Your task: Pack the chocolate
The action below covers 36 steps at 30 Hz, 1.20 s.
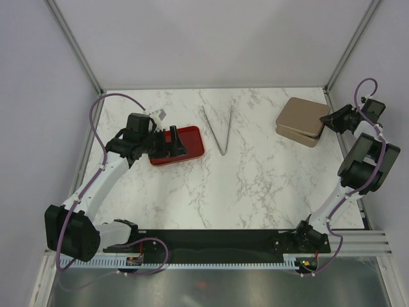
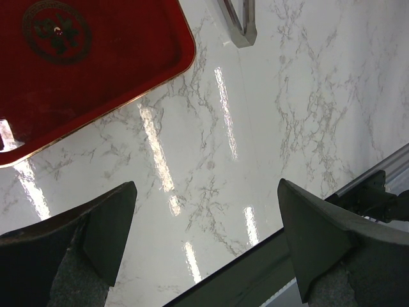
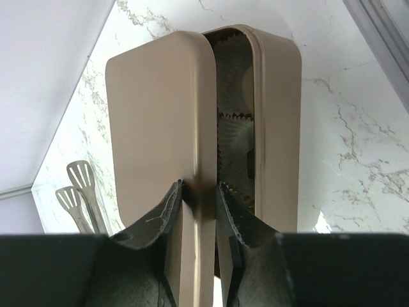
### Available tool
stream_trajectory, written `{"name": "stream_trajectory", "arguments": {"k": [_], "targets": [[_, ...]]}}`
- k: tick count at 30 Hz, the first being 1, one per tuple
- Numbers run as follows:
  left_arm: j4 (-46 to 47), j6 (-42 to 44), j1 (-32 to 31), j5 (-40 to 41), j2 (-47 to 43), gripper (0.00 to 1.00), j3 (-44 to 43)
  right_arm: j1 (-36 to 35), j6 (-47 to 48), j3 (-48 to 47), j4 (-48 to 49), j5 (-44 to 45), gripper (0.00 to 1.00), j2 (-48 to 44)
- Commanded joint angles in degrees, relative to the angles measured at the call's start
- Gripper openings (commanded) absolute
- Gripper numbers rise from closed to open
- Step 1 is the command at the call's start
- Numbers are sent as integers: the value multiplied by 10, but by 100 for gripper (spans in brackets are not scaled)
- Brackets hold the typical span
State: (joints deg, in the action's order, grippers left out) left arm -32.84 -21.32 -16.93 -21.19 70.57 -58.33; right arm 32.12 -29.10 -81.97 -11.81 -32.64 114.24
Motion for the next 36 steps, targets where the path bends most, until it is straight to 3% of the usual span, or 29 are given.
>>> {"name": "stream_trajectory", "arguments": {"k": [1,21,31,36], "targets": [[16,21,2,-16,-9,99,-14,9,33,6,-10,61,27,-30],[16,17,2,-14,-11,100,-14,8,56,3,-52,153,43,-30],[16,17,2,-11,-10,100,-13,0,64,-9,-56,151,46,-7],[16,17,2,-10,-11,100,-13,-2,67,-10,-56,138,41,11]]}}
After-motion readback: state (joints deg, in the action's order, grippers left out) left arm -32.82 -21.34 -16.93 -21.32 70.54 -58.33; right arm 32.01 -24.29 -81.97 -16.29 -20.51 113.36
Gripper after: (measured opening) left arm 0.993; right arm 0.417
